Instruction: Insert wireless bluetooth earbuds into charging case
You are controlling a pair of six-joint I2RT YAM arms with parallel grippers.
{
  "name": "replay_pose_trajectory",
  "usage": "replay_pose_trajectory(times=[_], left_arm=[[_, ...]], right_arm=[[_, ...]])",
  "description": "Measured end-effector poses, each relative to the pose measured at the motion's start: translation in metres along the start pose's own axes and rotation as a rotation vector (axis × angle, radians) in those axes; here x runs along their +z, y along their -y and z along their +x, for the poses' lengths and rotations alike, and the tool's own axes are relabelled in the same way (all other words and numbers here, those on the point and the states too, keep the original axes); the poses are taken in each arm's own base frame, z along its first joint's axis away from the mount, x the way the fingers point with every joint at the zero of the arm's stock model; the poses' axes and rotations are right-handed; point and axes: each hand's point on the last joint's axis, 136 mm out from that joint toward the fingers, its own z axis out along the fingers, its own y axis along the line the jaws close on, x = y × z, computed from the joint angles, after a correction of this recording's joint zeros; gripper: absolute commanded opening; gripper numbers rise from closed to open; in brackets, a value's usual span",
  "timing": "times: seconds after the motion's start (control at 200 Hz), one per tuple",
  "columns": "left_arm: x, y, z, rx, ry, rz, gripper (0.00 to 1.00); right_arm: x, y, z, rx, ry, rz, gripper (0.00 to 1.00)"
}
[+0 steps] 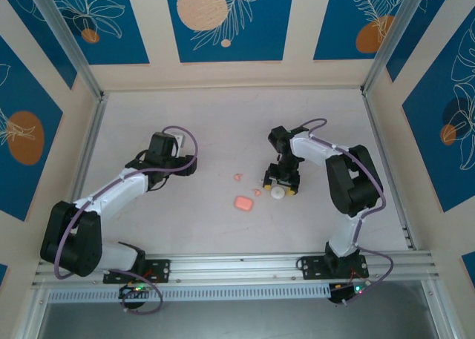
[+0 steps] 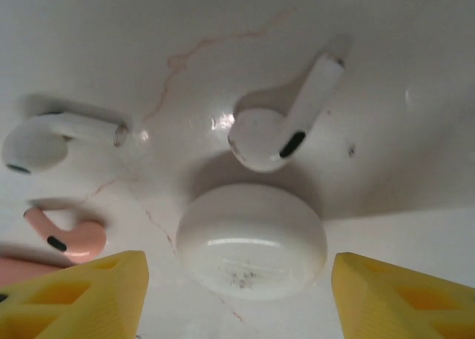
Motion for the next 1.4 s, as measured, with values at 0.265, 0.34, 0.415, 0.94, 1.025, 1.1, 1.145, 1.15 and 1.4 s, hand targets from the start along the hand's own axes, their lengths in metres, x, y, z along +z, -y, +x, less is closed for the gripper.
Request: replay_pose_trajectory(times=[0.265, 0.34, 0.415, 0.94, 1.025, 1.1, 1.145, 1.15, 1.4], left_arm=[[0.000, 0.000, 0.001, -0.003, -0.006, -0.002, 0.74], [0.001, -0.001, 0.003, -0.003, -0.011, -0.003, 0.74], [0.002, -0.001, 0.004, -0.005, -0.017, -0.004, 0.74], [0.000, 0.002, 0.005, -0.001, -0.023, 0.013, 0.70], [-0.004, 0.010, 0.000, 0.017, -0.001, 0.051, 0.69], [-0.009, 0.022, -0.009, 0.046, 0.047, 0.103, 0.69], [-0.013, 0.031, -0.013, 0.069, 0.080, 0.141, 0.68], [-0.014, 0.032, -0.014, 0.070, 0.082, 0.143, 0.68], [-0.032, 0.082, -0.019, 0.213, 0.251, 0.358, 0.61]], right_arm=[[0.011, -0.002, -0.006, -0.013, -0.013, 0.009, 0.62], [0.013, -0.002, -0.006, -0.016, -0.018, 0.015, 0.62], [0.013, -0.001, -0.006, -0.016, -0.017, 0.017, 0.62], [0.009, 0.001, -0.004, -0.035, 0.024, 0.020, 0.48], [-0.001, -0.001, -0.003, -0.040, 0.075, -0.014, 0.47], [-0.019, -0.007, -0.004, -0.045, 0.148, -0.072, 0.47], [-0.031, -0.012, -0.004, -0.049, 0.199, -0.120, 0.47], [-0.033, -0.013, -0.004, -0.049, 0.208, -0.127, 0.47], [-0.087, -0.040, -0.004, -0.077, 0.434, -0.457, 0.46]])
